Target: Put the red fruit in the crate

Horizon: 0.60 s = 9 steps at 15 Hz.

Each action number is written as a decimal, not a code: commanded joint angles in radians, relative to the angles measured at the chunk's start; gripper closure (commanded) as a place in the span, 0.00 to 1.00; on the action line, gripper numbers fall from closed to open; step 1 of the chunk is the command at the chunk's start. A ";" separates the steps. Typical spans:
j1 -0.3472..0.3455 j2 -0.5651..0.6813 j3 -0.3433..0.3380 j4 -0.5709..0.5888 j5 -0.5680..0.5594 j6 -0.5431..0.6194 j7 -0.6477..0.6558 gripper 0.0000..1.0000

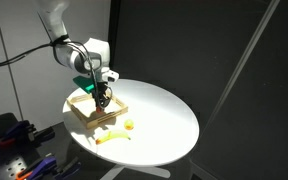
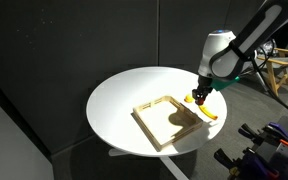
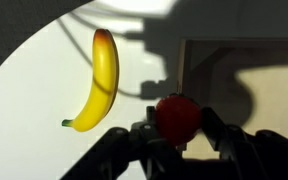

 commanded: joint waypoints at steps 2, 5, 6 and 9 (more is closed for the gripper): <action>-0.006 -0.001 0.005 0.002 -0.003 -0.003 0.001 0.51; -0.006 -0.001 0.005 0.002 -0.003 -0.003 0.001 0.51; -0.006 0.000 0.005 0.002 -0.003 -0.003 0.001 0.51; -0.010 -0.017 0.015 -0.002 0.008 -0.007 -0.012 0.76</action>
